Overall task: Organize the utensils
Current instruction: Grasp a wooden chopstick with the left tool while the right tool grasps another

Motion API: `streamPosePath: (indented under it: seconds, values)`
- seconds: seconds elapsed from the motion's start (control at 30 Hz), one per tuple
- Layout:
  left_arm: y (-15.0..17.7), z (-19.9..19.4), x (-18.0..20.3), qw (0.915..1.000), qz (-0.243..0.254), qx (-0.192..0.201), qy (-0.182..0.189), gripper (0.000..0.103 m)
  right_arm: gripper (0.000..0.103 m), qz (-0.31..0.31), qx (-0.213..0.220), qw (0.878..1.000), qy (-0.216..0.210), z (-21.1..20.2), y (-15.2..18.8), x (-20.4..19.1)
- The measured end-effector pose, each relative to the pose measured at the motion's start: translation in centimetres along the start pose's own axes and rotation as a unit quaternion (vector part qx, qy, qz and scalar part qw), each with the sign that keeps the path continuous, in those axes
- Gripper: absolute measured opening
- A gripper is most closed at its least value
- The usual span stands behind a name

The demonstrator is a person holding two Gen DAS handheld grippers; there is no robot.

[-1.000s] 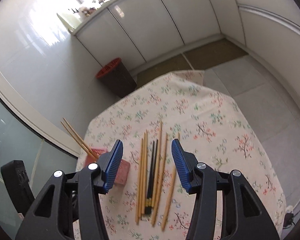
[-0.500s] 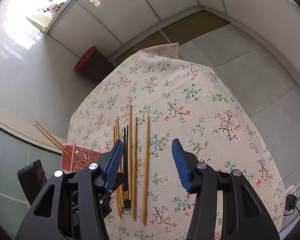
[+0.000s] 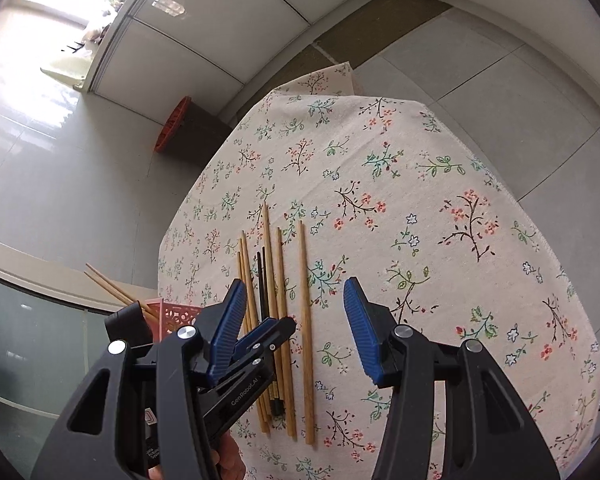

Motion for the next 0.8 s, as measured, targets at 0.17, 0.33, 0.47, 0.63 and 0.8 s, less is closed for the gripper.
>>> streamPosePath:
  seconds: [0.17,0.33,0.47,0.63,0.8]
  values:
    - [-0.2,1.0,-0.3,0.9998,0.003,-0.010,-0.016,0.023,0.051,-0.002,-0.001,1.000,-0.003,0.2,-0.1,-0.3]
    - [-1.1,1.8,0.2,0.9977,0.044,0.003,-0.052,0.009,0.049,-0.014,-0.007,1.000,0.011,1.1,0.1,-0.1]
    - [-1.2,0.0,0.2,0.9983,0.037,0.024,-0.037,0.006,0.035,-0.008,-0.025,1.000,0.017,2.5,0.5,0.6]
    - [-1.0,-7.2,0.6,0.9947,0.022,0.100,0.006,0.006,0.033,-0.033,-0.047,0.998,0.040,4.6,0.6,0.3]
    - [-0.6,-14.1,-0.3,0.9846,-0.012,0.169,0.044,0.006,0.033,-0.093,-0.093,0.988,0.080,8.6,2.2,-1.5]
Point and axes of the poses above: each gripper's, at about its wrist camera, not at the fingertips, and z roughly the way its jaws point, x to its right, y to its underside, the point moved 8 cm from there along z, roughly the way its jaws point, and after that the axes turned 1 degree about x, right-handed, at the moved point
